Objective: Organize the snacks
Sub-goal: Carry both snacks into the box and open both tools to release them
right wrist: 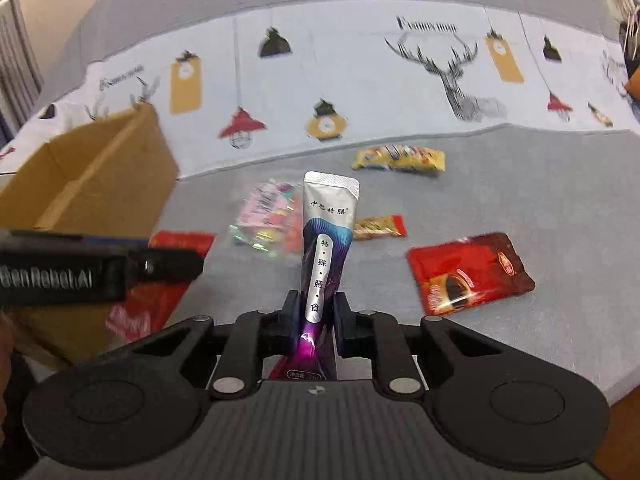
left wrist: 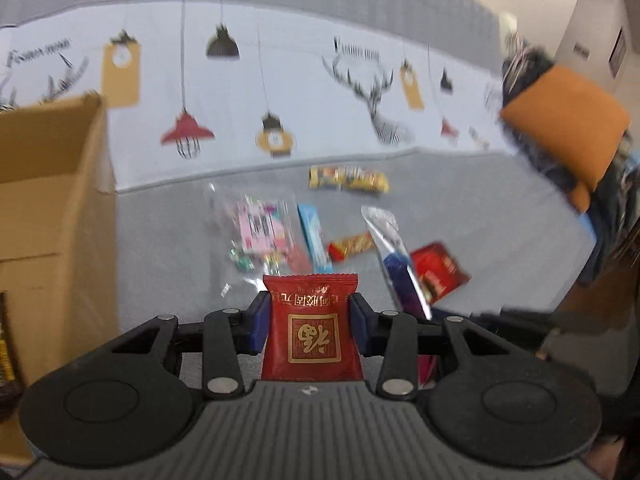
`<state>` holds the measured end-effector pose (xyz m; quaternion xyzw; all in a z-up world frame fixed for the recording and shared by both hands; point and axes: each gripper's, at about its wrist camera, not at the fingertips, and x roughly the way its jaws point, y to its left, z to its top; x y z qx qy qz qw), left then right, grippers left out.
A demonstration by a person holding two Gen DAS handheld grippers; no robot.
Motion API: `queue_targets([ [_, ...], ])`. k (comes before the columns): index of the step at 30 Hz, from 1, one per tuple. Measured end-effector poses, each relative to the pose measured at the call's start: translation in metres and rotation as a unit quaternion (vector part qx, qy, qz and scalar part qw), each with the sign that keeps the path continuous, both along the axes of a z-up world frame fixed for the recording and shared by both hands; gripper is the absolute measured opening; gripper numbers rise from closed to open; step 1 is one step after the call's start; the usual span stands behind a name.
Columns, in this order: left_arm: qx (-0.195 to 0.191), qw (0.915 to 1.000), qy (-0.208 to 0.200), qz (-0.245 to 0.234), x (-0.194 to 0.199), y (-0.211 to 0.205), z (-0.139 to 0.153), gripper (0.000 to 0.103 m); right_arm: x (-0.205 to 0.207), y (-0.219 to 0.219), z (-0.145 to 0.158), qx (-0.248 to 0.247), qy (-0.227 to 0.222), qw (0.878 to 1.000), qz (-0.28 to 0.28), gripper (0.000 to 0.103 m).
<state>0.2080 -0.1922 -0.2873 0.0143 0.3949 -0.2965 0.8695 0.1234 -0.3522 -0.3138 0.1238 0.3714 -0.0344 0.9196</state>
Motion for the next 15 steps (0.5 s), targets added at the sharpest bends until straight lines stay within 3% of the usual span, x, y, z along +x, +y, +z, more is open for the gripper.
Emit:
queue_targets([
  [8,-0.063,0.995,-0.036,0.069,-0.014,0.078,0.066,0.046,-0.017,0.056,0.071,0.013,-0.061,0.998,0.012,0.018],
  [15,-0.115,0.9777,-0.111,0.137,-0.034,0.156,0.146,0.046,-0.016,0.128,0.156,0.009,-0.159,0.983,0.093,0.017],
])
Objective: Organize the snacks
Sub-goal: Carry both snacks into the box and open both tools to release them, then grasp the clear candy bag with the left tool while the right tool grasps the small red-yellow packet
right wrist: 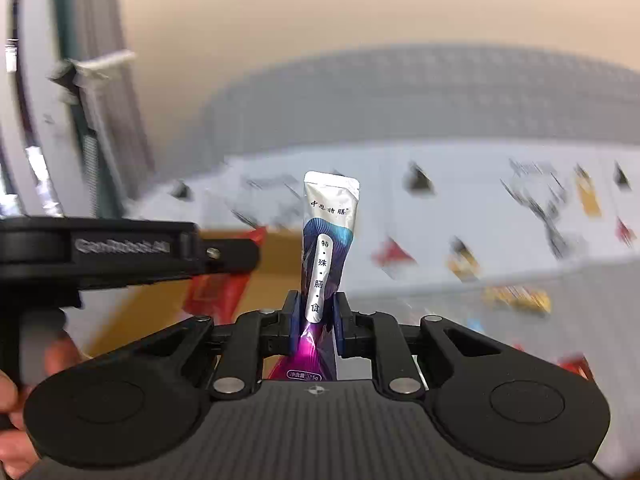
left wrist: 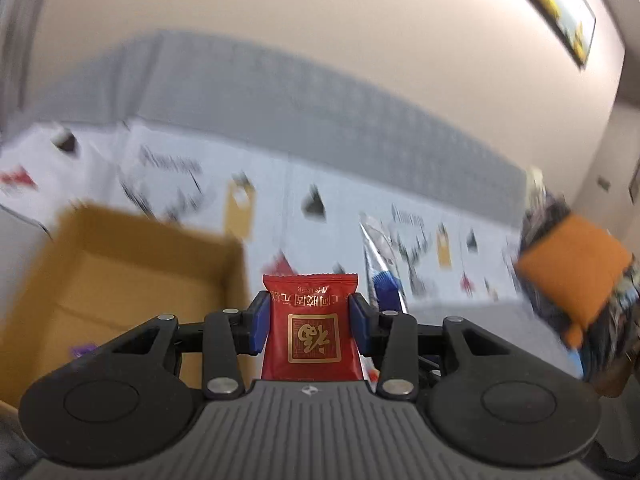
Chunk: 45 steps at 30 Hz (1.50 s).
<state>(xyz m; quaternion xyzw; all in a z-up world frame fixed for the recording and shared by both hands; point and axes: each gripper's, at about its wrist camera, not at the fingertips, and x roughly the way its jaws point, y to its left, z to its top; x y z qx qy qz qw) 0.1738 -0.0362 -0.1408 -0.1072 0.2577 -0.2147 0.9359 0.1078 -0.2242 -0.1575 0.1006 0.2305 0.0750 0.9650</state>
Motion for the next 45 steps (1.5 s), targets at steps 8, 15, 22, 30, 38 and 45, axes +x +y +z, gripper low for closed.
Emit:
queue_targets([
  [8,0.012,0.9945,-0.066,0.08,-0.006,0.069,0.029,0.046,0.021,0.058,0.055,-0.012,-0.053,0.995,0.082,0.017],
  [15,0.02,0.9942,-0.008,0.105,0.028,0.102,-0.009,0.046,0.056,0.093,0.027,-0.011,-0.019,0.994,0.11,0.018],
  [22,0.043,0.9899,0.087,0.103,0.074,0.112,-0.084,0.046,0.098,0.12,-0.037,-0.043,0.055,0.989,0.13,0.018],
  [30,0.103,0.9717,0.176,0.119,0.113,0.112,-0.146,0.046,0.14,0.139,-0.102,-0.086,0.151,0.976,0.133,0.018],
  [38,0.115,0.9654,0.204,0.115,0.115,0.115,-0.164,0.047,0.149,0.144,-0.142,-0.099,0.228,0.96,0.126,0.018],
  [45,0.1,0.9686,0.211,0.086,0.112,0.112,-0.158,0.087,0.148,0.141,-0.134,-0.082,0.19,0.971,0.117,0.033],
])
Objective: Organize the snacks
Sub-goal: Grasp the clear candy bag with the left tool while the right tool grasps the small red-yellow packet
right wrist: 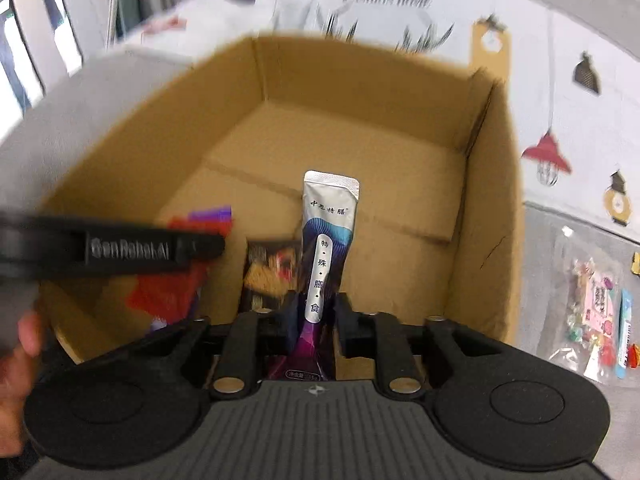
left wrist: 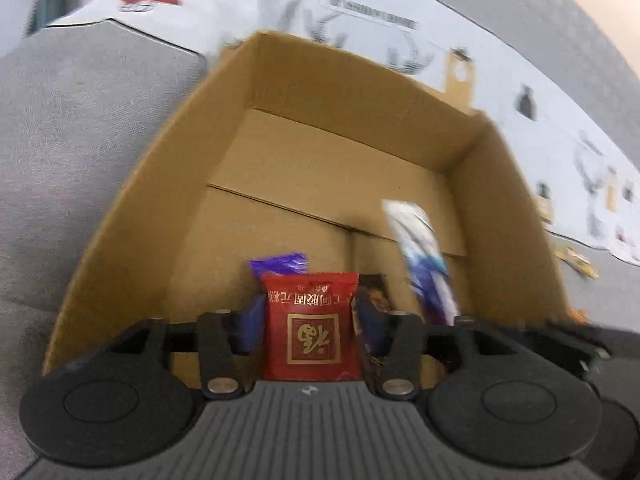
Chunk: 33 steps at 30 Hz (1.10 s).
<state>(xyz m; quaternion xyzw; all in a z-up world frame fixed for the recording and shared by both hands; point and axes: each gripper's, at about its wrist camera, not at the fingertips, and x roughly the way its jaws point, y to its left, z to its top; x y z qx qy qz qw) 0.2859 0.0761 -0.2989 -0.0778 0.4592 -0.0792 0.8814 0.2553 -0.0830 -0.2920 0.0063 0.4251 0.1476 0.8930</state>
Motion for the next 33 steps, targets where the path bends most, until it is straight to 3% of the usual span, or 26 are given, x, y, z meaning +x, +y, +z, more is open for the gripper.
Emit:
queue_targets([
  [1,0.003,1.0,-0.008,-0.001,-0.005,-0.001,0.006,0.096,-0.002,-0.001,0.003,0.015,-0.005,1.0,0.004,0.068],
  [2,0.007,0.9997,-0.025,0.0,-0.011,-0.003,0.013,0.102,-0.004,-0.003,0.005,0.039,-0.004,0.999,0.017,0.08],
  [5,-0.008,0.999,-0.043,-0.009,-0.024,-0.013,0.035,0.102,-0.022,-0.008,0.018,0.073,-0.028,0.997,0.026,0.097],
  [7,-0.003,0.9976,-0.067,-0.018,-0.036,-0.031,0.051,0.102,-0.041,-0.02,0.028,0.079,-0.061,0.995,0.013,0.101],
  [11,0.013,0.9939,-0.093,-0.059,-0.054,-0.083,0.066,0.103,-0.077,-0.075,0.039,0.093,-0.104,0.99,-0.031,0.102],
  [15,0.015,0.9884,-0.11,-0.103,-0.075,-0.14,0.067,0.103,-0.102,-0.152,0.029,0.103,-0.095,0.985,-0.104,0.102],
  [18,0.015,0.9856,-0.109,-0.129,-0.081,-0.185,0.059,0.103,-0.124,-0.208,0.019,0.098,-0.101,0.977,-0.157,0.102],
  [22,0.063,0.975,-0.145,-0.155,-0.083,-0.247,0.044,0.103,-0.142,-0.278,0.002,0.111,-0.092,0.959,-0.245,0.102],
  [25,0.079,0.9747,-0.128,-0.166,-0.06,-0.283,0.019,0.103,-0.146,-0.312,-0.01,0.124,-0.092,0.95,-0.271,0.102],
  [27,0.09,0.9767,-0.108,-0.162,-0.04,-0.3,0.002,0.103,-0.14,-0.323,-0.019,0.112,-0.084,0.954,-0.265,0.097],
  [30,0.11,0.9745,-0.105,-0.165,-0.015,-0.327,-0.024,0.103,-0.119,-0.342,-0.036,0.123,-0.061,0.959,-0.247,0.079],
  [32,0.123,0.9729,-0.099,-0.168,0.003,-0.344,-0.042,0.103,-0.102,-0.355,-0.047,0.144,-0.044,0.957,-0.246,0.061],
  [33,0.129,0.9728,-0.095,-0.167,0.012,-0.349,-0.052,0.103,-0.094,-0.361,-0.05,0.156,-0.036,0.956,-0.245,0.057],
])
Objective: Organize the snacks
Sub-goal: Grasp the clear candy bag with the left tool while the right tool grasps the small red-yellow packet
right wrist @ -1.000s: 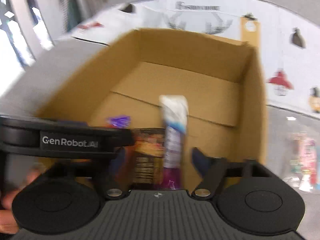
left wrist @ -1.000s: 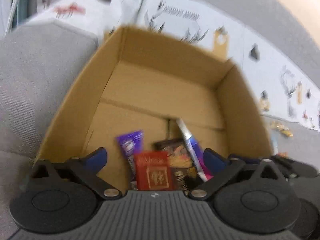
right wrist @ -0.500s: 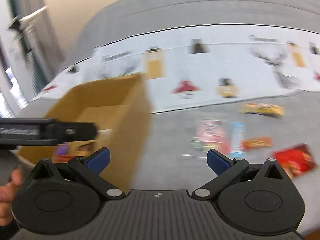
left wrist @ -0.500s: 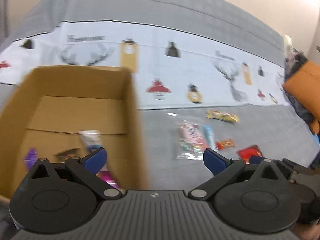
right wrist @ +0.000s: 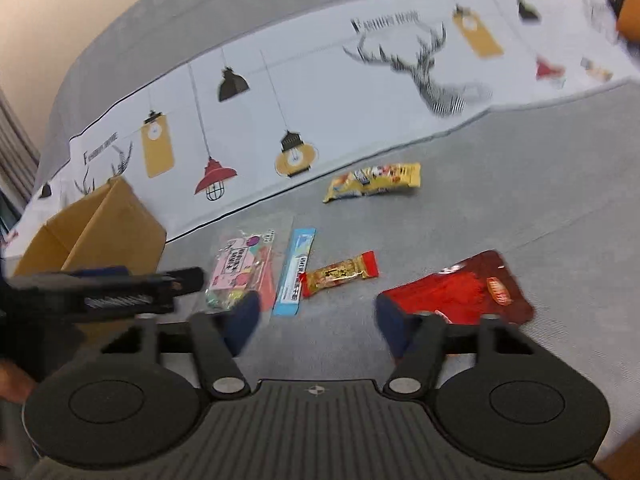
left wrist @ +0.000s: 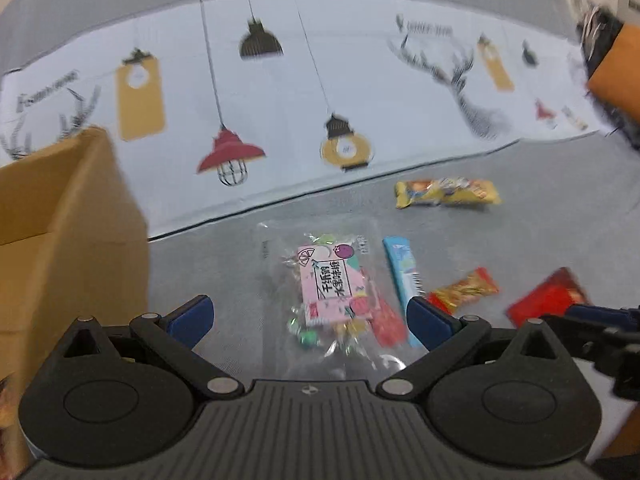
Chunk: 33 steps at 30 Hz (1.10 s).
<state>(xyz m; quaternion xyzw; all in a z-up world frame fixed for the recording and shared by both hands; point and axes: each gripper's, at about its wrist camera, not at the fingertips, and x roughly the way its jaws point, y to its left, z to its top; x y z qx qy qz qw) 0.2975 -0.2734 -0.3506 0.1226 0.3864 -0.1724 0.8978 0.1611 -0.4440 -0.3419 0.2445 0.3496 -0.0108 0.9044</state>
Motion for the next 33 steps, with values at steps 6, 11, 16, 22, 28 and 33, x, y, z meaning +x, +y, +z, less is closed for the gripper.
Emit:
queue_targets([
  [6,-0.017,0.9977,0.058,0.03,0.05,-0.001,-0.049,0.094,0.056,-0.012,-0.041,0.057,0.052,0.997,0.007,0.056],
  [11,-0.027,0.9991,0.026,0.019,0.049,0.002,-0.049,0.054,0.072,-0.014,-0.058,0.094,0.046,0.994,-0.025,0.074],
  [16,-0.043,0.9984,0.032,0.015,0.048,0.009,-0.043,0.032,0.085,0.011,-0.057,0.015,0.039,0.999,-0.012,0.076],
  [22,-0.052,0.9981,0.03,0.013,0.037,0.019,-0.031,0.015,0.098,0.035,-0.061,-0.133,0.04,0.99,-0.01,0.019],
  [28,-0.108,0.9916,0.066,0.029,0.03,0.041,-0.023,0.014,0.089,0.017,-0.056,-0.1,0.035,0.994,-0.017,0.017],
  [33,-0.119,0.9911,0.054,0.028,0.017,0.047,-0.008,0.012,0.074,0.012,-0.036,-0.084,0.012,0.996,-0.026,0.017],
])
